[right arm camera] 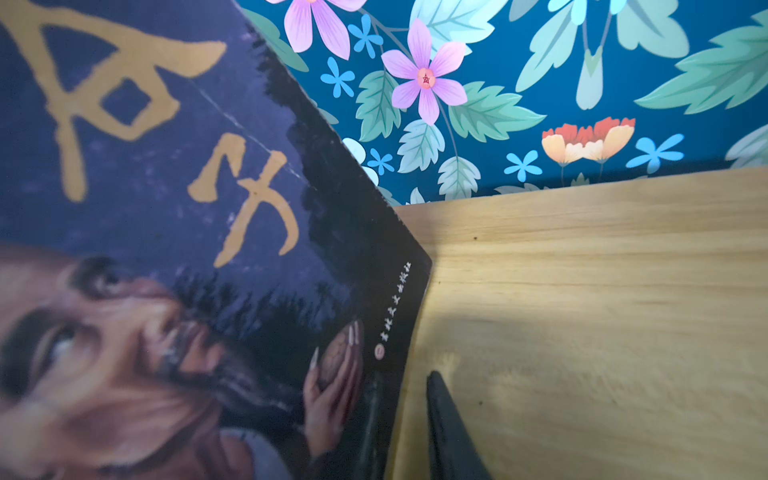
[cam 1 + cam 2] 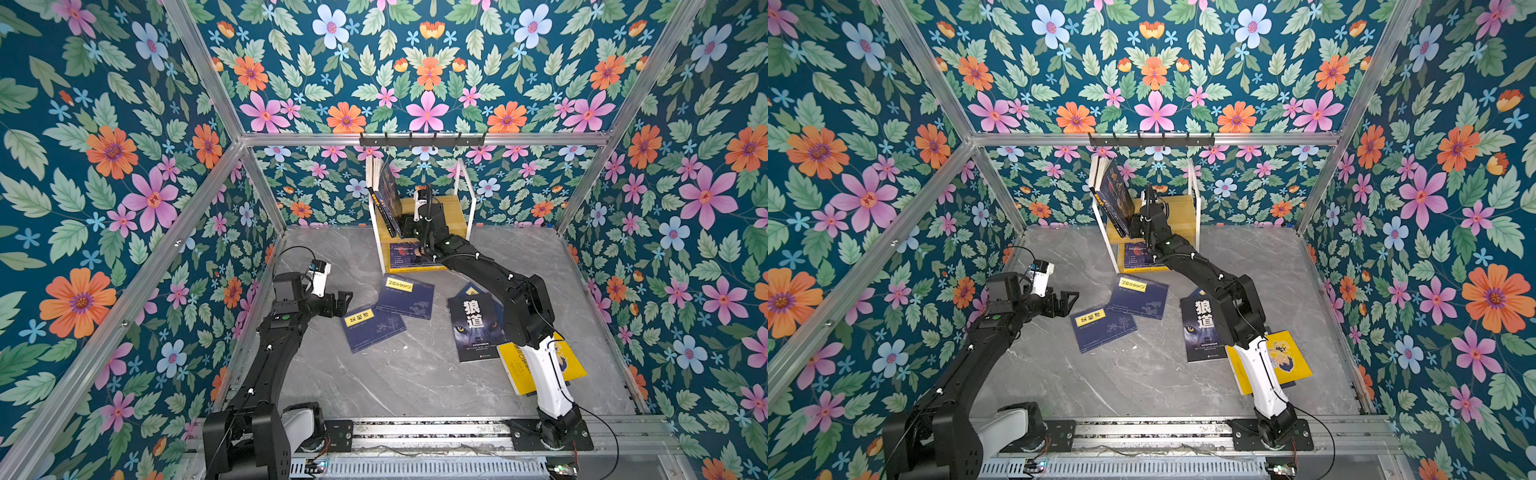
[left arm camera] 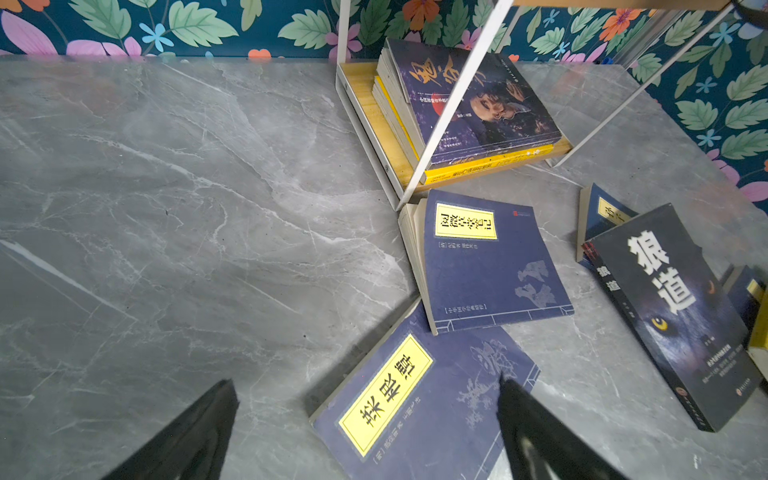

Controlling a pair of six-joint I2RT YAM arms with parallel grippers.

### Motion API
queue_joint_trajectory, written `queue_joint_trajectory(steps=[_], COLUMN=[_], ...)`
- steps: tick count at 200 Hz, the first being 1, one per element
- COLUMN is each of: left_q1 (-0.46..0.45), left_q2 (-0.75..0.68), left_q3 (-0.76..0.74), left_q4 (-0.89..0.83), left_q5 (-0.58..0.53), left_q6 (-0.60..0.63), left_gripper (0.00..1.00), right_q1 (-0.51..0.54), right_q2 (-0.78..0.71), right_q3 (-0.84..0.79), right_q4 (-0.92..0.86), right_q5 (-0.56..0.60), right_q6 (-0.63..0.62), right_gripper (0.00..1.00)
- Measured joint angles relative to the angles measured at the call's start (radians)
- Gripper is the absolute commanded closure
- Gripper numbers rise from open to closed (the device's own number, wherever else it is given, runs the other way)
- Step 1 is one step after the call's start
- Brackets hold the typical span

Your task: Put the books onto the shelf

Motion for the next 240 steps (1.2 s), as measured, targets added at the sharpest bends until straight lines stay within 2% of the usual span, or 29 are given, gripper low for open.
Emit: queue_joint_trajectory(steps=[66, 130, 173, 211, 240], left_q1=[0.000, -0.003, -0.005, -0.005, -0.005], left_q2=[0.001, 0.000, 0.003, 0.005, 0.004], left_q3=[-0.005, -0.006, -0.003, 0.003, 0.002], left_q4=[0.001, 0.002, 0.000, 0.000, 0.000], left_q5=[-0.001, -0.001, -0.001, 0.000, 0.001], left_q6=[-0.003, -0.003, 0.000, -0.003, -0.003], left_gripper=[0.00, 0.00, 0.00, 0.00, 0.00], right_q1=[0.011, 0.008, -0.037, -0.038, -0.042], right_q2=[0.050, 0.013, -0.116, -0.226, -0.277], right_q3=[0.091, 0.070, -0.056, -0.114, -0.143], right_q4=[-0.048, -0.110, -0.148, -0.146, -0.162], right_q5=[0.029, 0.036, -0.017, -0.120, -0.229], right_q6=[0.017, -0.011, -0.044, -0.121, -0.183], right_gripper=[0.79, 0.74, 0.65, 0.46, 0.38])
